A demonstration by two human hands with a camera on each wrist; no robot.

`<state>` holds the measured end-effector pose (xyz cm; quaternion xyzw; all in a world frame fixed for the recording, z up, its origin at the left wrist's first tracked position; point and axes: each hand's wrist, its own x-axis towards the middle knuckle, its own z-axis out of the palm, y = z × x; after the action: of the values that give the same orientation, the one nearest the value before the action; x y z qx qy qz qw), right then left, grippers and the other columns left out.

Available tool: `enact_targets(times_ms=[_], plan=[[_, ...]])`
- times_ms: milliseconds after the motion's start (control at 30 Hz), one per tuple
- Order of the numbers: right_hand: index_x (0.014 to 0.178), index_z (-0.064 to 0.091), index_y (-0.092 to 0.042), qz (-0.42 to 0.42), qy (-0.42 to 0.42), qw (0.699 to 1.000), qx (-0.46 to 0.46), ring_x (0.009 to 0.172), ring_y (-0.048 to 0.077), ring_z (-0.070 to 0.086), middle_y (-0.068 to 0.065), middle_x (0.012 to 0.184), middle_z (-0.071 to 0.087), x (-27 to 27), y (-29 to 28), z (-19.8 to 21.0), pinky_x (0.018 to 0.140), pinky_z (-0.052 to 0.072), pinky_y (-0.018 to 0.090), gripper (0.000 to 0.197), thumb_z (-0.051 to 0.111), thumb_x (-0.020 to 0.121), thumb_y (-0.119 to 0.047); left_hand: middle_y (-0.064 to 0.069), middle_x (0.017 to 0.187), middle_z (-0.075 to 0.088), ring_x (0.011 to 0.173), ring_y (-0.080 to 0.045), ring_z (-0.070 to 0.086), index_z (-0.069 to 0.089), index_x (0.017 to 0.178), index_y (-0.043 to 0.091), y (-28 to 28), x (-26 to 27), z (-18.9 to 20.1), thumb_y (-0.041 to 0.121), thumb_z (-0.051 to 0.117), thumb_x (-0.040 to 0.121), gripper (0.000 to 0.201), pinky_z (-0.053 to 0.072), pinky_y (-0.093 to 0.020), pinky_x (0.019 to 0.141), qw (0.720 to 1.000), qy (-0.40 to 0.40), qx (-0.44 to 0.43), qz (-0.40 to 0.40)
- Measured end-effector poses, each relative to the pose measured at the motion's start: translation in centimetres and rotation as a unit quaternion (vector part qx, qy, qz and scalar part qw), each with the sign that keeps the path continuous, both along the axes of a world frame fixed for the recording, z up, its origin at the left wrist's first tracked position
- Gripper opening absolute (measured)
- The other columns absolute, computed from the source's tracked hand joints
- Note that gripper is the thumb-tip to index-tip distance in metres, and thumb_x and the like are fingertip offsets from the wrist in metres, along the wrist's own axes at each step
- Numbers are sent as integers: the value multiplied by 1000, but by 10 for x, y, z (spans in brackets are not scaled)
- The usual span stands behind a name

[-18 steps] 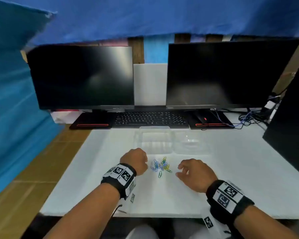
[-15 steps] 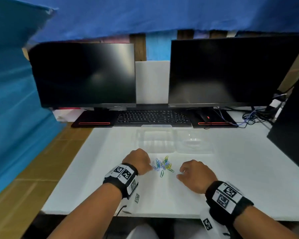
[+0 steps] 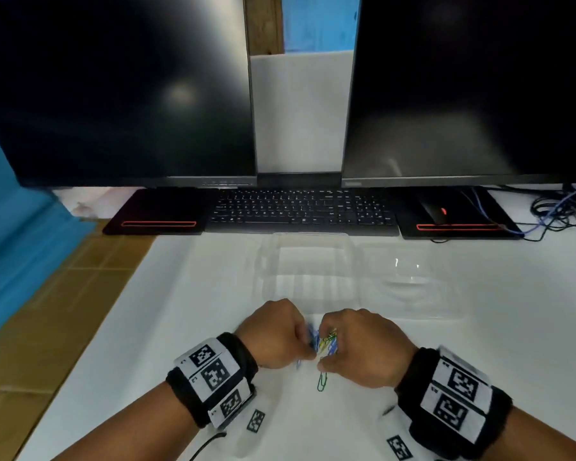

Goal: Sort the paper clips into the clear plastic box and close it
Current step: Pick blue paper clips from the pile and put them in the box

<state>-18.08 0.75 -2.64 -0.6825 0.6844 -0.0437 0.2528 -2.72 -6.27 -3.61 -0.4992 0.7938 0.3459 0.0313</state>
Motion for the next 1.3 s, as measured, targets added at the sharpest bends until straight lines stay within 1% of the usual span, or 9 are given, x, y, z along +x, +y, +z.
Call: enact_targets(times_ms=[200,333,433,567,767,900,1067,1200,1300], plan=[[106,60,-34,-19,-5,1000,-18,81,13,58,-10,93,66,-7,-3,5,61,37,24,35,67,73,-43,10,57,63,55,-6,58,73,71,14,-7,6,13,23,72,77,11,53,-26,61,999,48,6,-12],[106,62,-37,-71,-162,983,-51,63,2,57,-11,85,64,-8,9,8,65,47,20,34,73,73,-41,-1,64,68,54,-8,58,71,74,9,-7,10,20,20,75,76,12,50,-26,60,986,150,66,9],[113,62,-37,-118,-290,946,-80,69,6,65,-12,93,65,0,19,3,61,49,16,35,72,80,-29,-2,67,67,60,-13,59,71,74,8,-9,8,22,20,77,76,13,54,-31,64,974,218,66,17],[110,65,-38,-146,-361,912,-129,71,9,68,-10,94,71,11,24,-6,57,51,17,30,63,89,-16,-2,73,65,65,-14,64,72,76,9,-13,0,22,15,74,79,8,62,-36,71,970,234,60,15],[88,70,-27,-190,-366,901,-136,65,11,68,-2,81,75,-2,10,-6,60,51,18,20,68,81,-8,-3,72,61,65,-13,61,74,84,6,-18,-6,26,10,74,79,6,59,-31,65,959,265,99,8],[101,65,-27,-214,-395,888,-101,52,5,61,1,83,70,1,9,-8,53,46,16,26,71,80,-12,-7,75,62,70,-18,60,72,82,6,-17,-4,28,11,75,79,7,56,-27,62,935,330,108,75],[85,64,-31,-212,-466,850,-120,65,28,68,5,75,69,30,11,1,55,51,28,19,75,78,-17,-17,79,66,68,-22,61,72,83,5,-1,-3,31,10,76,77,9,51,-26,55,891,416,110,141],[79,66,-15,-228,-492,823,-168,62,22,72,6,69,72,27,4,14,55,54,29,12,66,87,-6,-15,76,66,63,-17,62,71,86,2,7,1,42,5,72,79,7,52,-23,59,862,466,123,159],[79,68,-14,-202,-481,837,-163,64,19,72,6,71,73,22,7,20,57,56,30,12,64,88,-10,-12,75,70,66,-16,65,71,86,6,9,7,45,4,69,81,6,54,-24,62,851,483,123,166]])
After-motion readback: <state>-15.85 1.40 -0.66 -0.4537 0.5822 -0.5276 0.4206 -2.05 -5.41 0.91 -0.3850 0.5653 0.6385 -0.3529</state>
